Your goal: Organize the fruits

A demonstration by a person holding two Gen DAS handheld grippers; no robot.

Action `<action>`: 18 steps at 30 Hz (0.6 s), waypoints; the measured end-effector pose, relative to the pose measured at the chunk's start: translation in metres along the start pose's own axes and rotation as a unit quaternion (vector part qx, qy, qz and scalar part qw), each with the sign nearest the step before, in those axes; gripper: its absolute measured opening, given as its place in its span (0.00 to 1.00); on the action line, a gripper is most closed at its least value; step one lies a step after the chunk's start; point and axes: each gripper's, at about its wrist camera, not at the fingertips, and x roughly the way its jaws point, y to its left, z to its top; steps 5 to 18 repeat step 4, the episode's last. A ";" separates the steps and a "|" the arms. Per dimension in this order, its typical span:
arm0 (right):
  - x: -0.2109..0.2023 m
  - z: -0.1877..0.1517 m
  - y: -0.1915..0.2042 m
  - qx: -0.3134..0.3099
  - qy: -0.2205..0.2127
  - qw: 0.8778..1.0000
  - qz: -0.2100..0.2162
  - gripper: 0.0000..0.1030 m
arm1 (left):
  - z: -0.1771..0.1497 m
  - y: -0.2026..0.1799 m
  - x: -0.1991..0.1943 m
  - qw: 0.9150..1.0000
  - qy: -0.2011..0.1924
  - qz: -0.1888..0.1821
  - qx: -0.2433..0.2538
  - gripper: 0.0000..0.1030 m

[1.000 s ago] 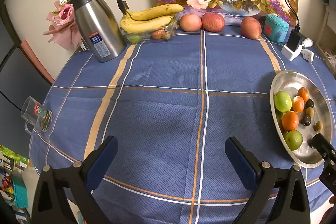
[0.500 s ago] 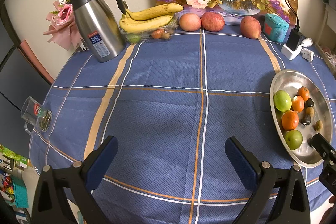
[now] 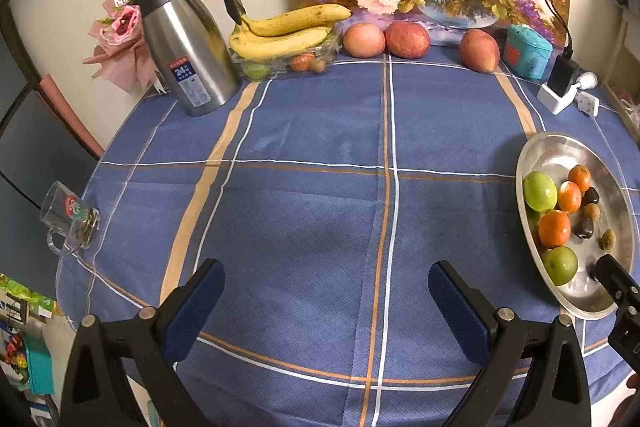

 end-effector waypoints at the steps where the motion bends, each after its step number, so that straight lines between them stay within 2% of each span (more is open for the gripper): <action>1: 0.000 0.000 0.000 0.000 0.000 1.000 0.000 0.98 | 0.000 0.000 0.000 1.000 -0.002 0.000 0.000 1.00; 18: 0.000 0.000 0.000 0.000 0.000 1.000 0.000 0.98 | 0.000 0.001 -0.001 1.000 -0.002 -0.002 0.001 1.00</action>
